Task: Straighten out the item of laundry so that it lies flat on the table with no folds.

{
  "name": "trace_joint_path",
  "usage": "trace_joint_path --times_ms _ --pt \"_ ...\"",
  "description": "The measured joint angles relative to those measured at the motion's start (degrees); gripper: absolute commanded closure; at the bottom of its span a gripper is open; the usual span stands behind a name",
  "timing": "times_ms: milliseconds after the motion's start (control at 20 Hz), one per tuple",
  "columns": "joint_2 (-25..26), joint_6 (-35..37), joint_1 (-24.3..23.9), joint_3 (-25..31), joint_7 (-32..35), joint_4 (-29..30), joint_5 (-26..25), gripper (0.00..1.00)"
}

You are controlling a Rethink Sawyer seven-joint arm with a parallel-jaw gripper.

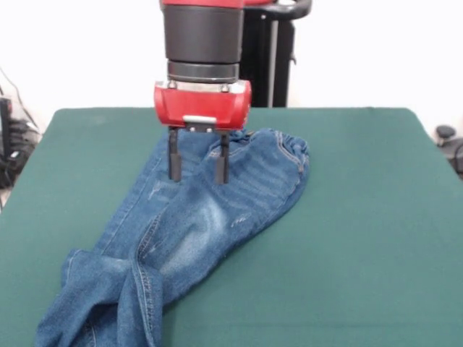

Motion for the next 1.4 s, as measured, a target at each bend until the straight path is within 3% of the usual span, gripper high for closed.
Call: trace_joint_path --times_ms 350,700,1200,1400 --pt "1.3 -0.9 5.06 -3.13 0.01 -0.01 -0.06 0.0" --pt "5.89 -5.63 10.15 -7.66 0.01 -0.26 -0.12 0.0" --pt "16.17 -10.24 12.16 -12.62 0.01 -3.84 -0.07 0.0" --pt "17.44 -11.49 12.48 -13.51 0.01 -4.68 0.58 0.0"
